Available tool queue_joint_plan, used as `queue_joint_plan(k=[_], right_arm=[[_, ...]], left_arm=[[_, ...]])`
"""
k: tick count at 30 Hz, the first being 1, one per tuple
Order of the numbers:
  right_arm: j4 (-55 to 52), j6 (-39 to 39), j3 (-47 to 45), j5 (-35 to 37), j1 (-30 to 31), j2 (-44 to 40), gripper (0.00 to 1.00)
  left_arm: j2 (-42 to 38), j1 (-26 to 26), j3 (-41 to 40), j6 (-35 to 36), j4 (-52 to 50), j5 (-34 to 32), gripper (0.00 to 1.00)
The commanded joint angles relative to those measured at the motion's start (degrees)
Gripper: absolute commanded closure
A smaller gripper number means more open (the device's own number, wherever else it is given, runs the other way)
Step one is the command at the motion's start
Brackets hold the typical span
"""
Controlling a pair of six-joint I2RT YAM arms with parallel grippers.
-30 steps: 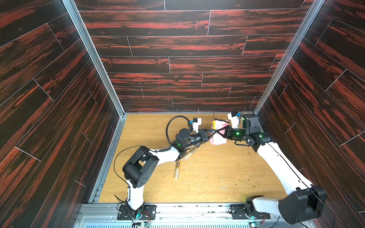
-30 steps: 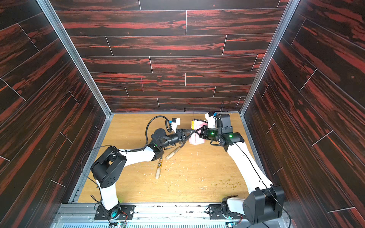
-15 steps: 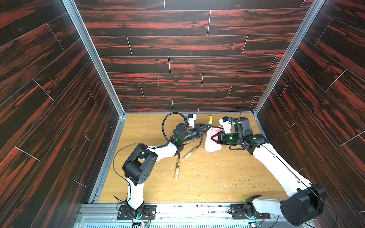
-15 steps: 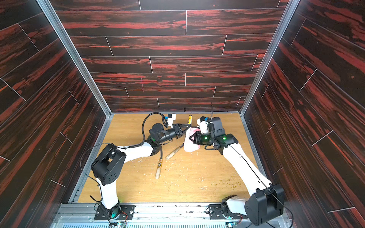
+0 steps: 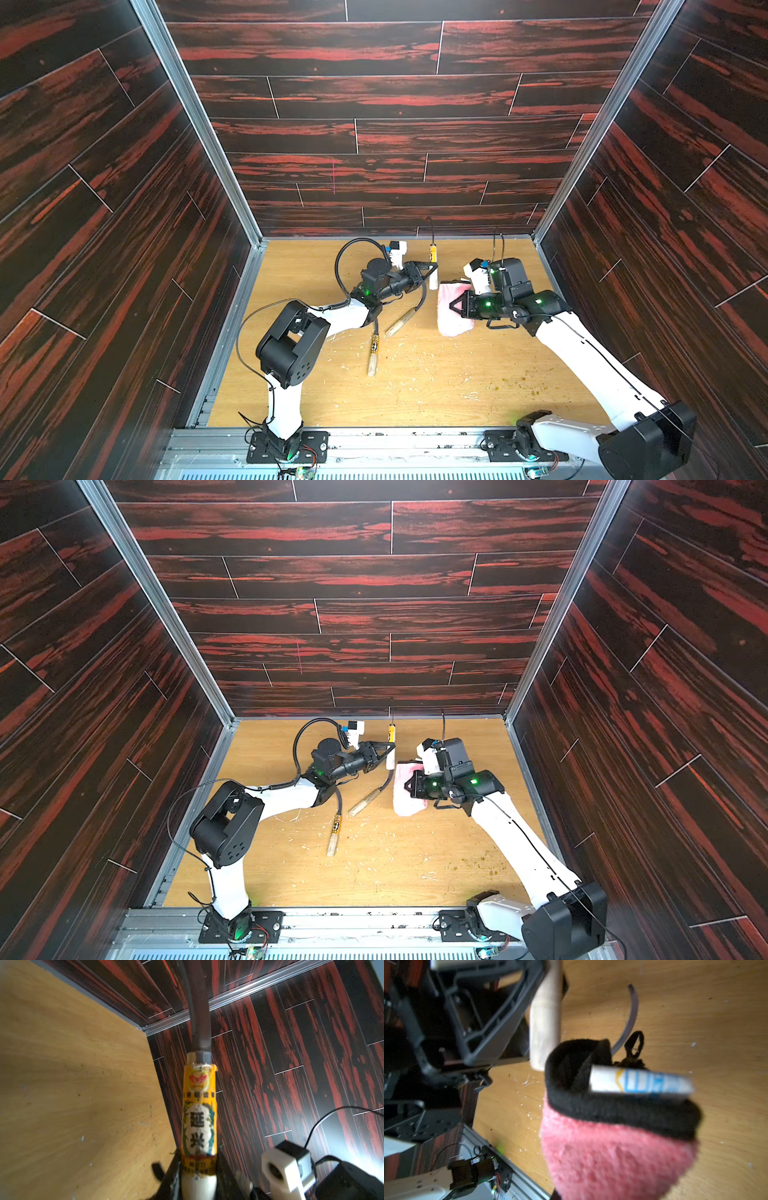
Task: Wipe small sickles with rags
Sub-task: Wipe the small sickle, then place the rag at the center of the board.
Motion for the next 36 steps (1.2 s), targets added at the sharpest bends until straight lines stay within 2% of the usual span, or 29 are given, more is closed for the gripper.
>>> queue_joint_plan(k=[1, 7, 9, 15, 20, 24, 36], right_arm=[[-1.4, -1.9, 3.5, 2.7, -2.1, 0.2, 1.00], [-0.4, -3.6, 10.7, 2.5, -4.0, 5.7, 1.00], [-0.3, -3.4, 11.0, 0.6, -4.7, 7.9, 1.00], [2.9, -1.3, 2.6, -4.4, -6.3, 10.2, 0.99], [4.2, -0.1, -3.2, -5.7, -6.4, 10.4, 0.98], [4.3, 0.1, -6.6, -5.6, -6.4, 11.1, 0.97], [4.7, -0.6, -9.8, -5.2, -6.5, 15.9, 0.94]], left_arm=[[-5.2, -0.6, -3.1, 1.4, 2.0, -0.3, 1.00], [-8.0, -3.3, -7.6, 2.5, 0.7, -1.1, 1.00], [-8.8, -4.1, -8.9, 4.0, -2.9, -1.4, 1.00], [-16.3, -5.6, -10.6, 16.3, -24.5, -4.7, 1.00], [-19.5, -7.1, -8.7, 24.4, -38.5, -8.7, 1.00], [-20.4, -8.5, -7.2, 28.7, -45.8, -12.2, 1.00], [-20.9, -10.3, -6.9, 32.2, -50.9, -15.9, 1.00]])
